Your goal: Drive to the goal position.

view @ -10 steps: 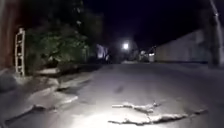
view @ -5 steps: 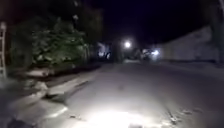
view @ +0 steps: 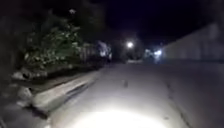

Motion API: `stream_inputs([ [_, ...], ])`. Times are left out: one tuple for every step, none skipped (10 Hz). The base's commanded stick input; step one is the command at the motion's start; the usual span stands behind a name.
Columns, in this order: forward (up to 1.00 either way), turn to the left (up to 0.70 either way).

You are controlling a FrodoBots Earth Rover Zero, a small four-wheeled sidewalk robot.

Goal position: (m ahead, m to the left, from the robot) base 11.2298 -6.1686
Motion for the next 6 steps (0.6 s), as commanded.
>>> stream_inputs([
  [1.00, -0.24],
  [1.00, -0.04],
  [1.00, 0.00],
  [1.00, 0.00],
  [1.00, 0.00],
  [1.00, 0.00],
])
